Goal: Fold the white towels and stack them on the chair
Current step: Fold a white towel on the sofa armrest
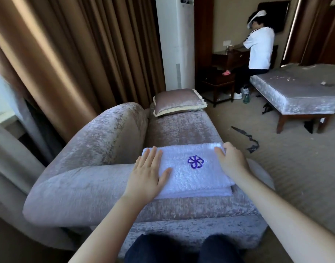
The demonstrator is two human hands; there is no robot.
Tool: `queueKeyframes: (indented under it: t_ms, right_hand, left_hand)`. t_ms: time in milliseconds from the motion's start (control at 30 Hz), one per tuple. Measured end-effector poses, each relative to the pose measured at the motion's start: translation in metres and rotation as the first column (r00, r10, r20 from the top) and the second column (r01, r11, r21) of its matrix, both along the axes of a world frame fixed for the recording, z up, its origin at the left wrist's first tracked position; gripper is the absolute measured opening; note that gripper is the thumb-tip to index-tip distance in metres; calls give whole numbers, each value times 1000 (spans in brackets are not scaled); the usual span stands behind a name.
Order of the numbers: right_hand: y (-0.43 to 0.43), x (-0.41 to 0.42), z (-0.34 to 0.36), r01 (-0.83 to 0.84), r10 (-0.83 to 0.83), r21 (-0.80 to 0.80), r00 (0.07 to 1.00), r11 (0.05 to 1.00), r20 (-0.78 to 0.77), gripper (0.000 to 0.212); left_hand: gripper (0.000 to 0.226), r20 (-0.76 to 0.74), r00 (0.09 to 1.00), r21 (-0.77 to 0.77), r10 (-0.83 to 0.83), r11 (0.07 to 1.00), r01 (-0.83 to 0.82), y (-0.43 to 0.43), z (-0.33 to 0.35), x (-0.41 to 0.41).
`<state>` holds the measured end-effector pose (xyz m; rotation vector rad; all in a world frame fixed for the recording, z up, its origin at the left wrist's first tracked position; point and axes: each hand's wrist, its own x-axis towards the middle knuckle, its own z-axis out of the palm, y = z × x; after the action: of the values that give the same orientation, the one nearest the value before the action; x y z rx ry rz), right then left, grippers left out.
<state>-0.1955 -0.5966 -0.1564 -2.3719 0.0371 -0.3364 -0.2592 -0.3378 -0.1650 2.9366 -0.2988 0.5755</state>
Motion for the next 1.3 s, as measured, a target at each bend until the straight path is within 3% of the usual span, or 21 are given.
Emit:
queueKeyframes:
  t_ms: [67,167,233,333,400,500,700,867,933,1033,1100,1167,1233,1300]
  right_hand:
    - [-3,1,-2,-31,32,44,999,999,-10,29]
    - [-19,4,10,-112,126,239,991,965,-46,34]
    - [-30,7,16,-165,211,366,973,916,-89,24]
    - [-39,12,20,-290,342,390,937,874,-70,27]
    - [-39,14,23,-337,399,445,916,830,-50,26]
    - [-38,16,25,-356,414,450,910,819,-34,22]
    - [-46,26,28,-366,381,397,924,842,42,27]
    - [-38,24,10,-358,353,335,932,872,77,34]
    - [-41,21,5,-341,340,363,938,867,69,36]
    - [-41,20,13,-265,288,459,957,848,20,32]
    - [-37,19,20,-171,226,469,972,866,-64,23]
    - [-28,16,23,-119,185,391,973,913,-137,49]
    - [-16,13,19,-128,177,305,975,944,-136,51]
    - [-8,14,14,-103,140,266,982,958,-123,47]
  left_hand:
    - [78,4,1000,66,19,998,-20,-1,4,-1]
    - [53,154,985,190,-71,981,41,-8,10,-3]
    - [35,256,934,139,-248,966,218,-23,16,-10]
    - [24,251,840,127,-482,876,465,-60,24,-21]
    - [24,233,809,231,-539,839,493,-81,21,-22]
    - [16,272,816,348,-510,843,410,-97,17,-19]
    - [14,298,772,263,-561,826,499,-93,25,-26]
    - [8,201,787,235,-583,809,539,-90,17,-29]
    - [15,139,797,102,-587,809,578,-85,16,-33]
    - [27,226,878,-259,-422,843,471,-53,40,-24]
    - [29,258,948,-358,-187,893,273,-18,58,0]
    - [27,85,996,-368,-23,928,53,10,68,30]
    - [31,-185,981,-357,59,926,-123,19,66,53]
    - [35,-303,951,-375,59,910,-176,19,59,64]
